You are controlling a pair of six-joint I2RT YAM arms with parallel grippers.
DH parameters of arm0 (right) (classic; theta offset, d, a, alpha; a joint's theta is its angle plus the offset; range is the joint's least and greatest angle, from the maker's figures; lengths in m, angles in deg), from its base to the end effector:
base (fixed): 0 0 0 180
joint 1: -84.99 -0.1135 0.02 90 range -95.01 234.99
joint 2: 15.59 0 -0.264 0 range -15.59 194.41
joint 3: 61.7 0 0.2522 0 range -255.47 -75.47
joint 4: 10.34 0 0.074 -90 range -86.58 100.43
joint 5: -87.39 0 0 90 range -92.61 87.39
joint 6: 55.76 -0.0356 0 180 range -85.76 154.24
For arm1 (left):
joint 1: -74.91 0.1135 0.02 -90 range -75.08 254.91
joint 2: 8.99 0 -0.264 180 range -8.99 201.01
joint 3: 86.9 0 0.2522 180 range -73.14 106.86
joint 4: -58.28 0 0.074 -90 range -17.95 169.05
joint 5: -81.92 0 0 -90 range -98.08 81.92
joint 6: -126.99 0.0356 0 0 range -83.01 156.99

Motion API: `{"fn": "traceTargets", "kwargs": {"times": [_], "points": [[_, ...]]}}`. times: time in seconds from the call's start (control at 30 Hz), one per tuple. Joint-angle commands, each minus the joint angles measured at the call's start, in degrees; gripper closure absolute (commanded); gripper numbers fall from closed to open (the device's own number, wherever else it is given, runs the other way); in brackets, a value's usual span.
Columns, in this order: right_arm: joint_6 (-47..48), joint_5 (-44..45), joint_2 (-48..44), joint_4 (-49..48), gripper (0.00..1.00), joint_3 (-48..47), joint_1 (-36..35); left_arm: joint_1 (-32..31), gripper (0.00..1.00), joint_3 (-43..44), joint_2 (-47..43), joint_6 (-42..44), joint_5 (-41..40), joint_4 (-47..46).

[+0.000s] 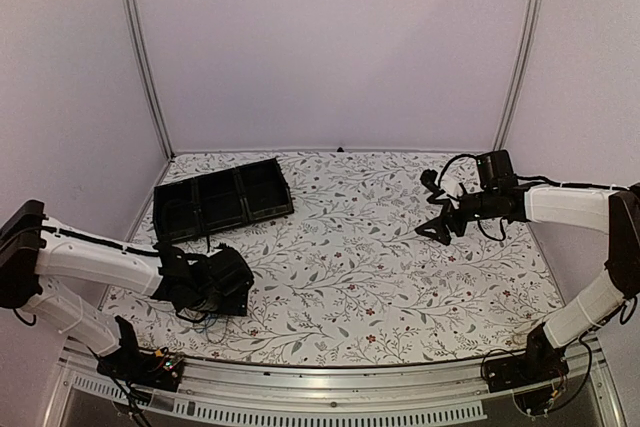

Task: Untangle the cables

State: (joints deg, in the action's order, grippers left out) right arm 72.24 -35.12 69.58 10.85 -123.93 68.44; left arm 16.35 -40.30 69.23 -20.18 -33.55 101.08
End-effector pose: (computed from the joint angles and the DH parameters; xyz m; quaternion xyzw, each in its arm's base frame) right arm 0.2866 0.1051 0.2058 -0.5021 0.7358 0.1837 0.4155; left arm 0.1223 -0.1706 0.1375 -0.0182 0.9667 0.0042 0.2553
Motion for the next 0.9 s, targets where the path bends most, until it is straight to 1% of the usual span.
{"fn": "traceTargets", "kwargs": {"times": [0.0,0.07,0.27,0.37,0.47,0.6,0.67,0.73,0.77,0.87], "points": [[1.0,0.54,-0.04,0.65,0.02,-1.54,-0.4,-2.43,0.21,2.11,3.97,6.47,3.9,-9.93],[1.02,0.21,-0.02,0.74,0.02,-1.54,-0.4,-3.51,0.22,3.82,6.42,9.54,5.02,-11.8],[1.28,-0.05,0.69,1.26,0.03,-1.87,-1.34,-6.84,0.22,14.56,15.05,19.55,5.69,-13.11],[1.21,-0.8,0.49,1.54,0.03,-1.98,-1.77,-7.55,0.21,18.5,14.63,22.56,6.58,-11.63],[0.5,-2.65,0.15,2.31,0.05,-2.76,-2.32,-7.55,0.18,19.85,8.84,22.82,6.32,-7.78],[0.17,-3.28,-0.17,3.32,0.07,-4.13,-4.14,-7.17,0.17,19.78,0.47,20.74,1.52,-1.28],[-0.07,-2.86,-0.03,4.07,0.1,-5.59,-6.02,-6.6,0.17,19.43,-3.49,19.25,0.42,1.21],[-0.32,-1.75,0.91,5.75,0.16,-8.18,-8.94,-5.41,0.19,18.94,-7.43,16.18,-0.37,4.29],[-0.54,-1.06,1.65,6.99,0.21,-9.88,-10.82,-4.38,0.21,18.18,-9.58,14.35,-0.42,5.63],[-1.66,-0.93,5.59,11.02,0.34,-16.53,-16.71,-1.41,0.28,13.94,-16.3,11.91,2.39,5.79]]}}
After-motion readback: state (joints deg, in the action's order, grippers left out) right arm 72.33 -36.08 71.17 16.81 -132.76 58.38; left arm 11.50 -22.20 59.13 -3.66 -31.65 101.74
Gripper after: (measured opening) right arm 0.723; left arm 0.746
